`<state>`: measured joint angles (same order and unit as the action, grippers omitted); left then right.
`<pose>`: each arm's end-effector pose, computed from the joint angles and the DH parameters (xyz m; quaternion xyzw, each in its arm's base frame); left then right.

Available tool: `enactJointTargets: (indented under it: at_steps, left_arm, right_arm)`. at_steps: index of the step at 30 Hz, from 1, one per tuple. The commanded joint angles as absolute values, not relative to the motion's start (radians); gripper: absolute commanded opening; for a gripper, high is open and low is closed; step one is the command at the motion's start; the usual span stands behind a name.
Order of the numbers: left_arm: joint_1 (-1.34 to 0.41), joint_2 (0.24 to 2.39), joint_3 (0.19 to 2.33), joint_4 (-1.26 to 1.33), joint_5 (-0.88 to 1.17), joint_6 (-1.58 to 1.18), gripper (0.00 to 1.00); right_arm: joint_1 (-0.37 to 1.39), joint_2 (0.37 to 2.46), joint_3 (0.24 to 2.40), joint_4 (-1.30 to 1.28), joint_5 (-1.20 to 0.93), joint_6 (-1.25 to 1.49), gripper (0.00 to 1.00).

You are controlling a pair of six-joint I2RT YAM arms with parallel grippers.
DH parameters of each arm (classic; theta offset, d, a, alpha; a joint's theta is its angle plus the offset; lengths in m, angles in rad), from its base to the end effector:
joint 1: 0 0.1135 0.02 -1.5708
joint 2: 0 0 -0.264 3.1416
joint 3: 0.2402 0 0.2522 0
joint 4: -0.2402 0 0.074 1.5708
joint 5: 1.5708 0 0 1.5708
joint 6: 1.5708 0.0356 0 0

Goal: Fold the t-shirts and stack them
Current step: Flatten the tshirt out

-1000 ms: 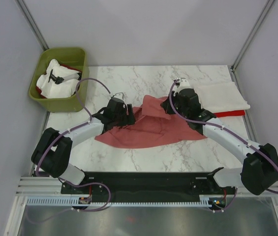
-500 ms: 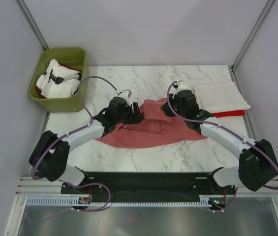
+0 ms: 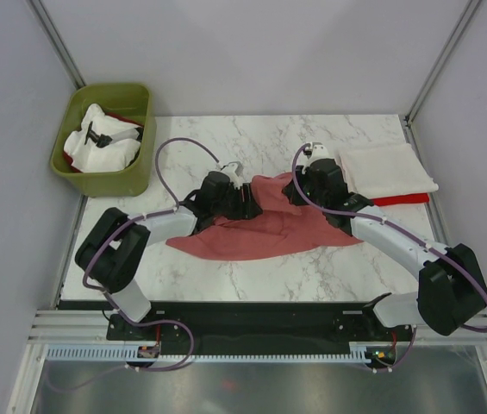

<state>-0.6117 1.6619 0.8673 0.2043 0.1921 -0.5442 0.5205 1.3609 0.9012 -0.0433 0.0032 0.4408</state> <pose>0.2818 -0.2060 0.1830 0.0748 0.8761 -0.3269 0.3463 0.2665 0.1527 0.2640 -0.0335 0.8602 0.2341 0.4519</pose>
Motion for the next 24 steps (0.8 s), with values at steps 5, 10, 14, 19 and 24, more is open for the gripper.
enactJointTargets:
  at_steps: [5,10,14,19,24]
  left_arm:
    - [-0.606,1.704,0.913,0.370,0.276,-0.575,0.46]
    - [-0.604,1.713,0.893,0.459,0.295,-0.569,0.28]
    - [-0.598,1.692,0.879,0.463,0.290,-0.568,0.02]
    - [-0.600,1.566,0.832,0.450,0.270,-0.560,0.02]
    - [-0.598,1.325,0.795,0.364,0.270,-0.587,0.02]
  right_arm:
    - [0.518,1.345,0.893,-0.008,-0.021,0.446,0.01]
    - [0.517,1.348,0.890,-0.008,-0.029,0.449,0.01]
    - [0.518,1.344,0.887,-0.008,-0.029,0.448,0.02]
    - [0.518,1.328,0.873,-0.008,-0.006,0.449,0.42]
    - [0.512,1.321,0.867,-0.008,0.051,0.459,0.70]
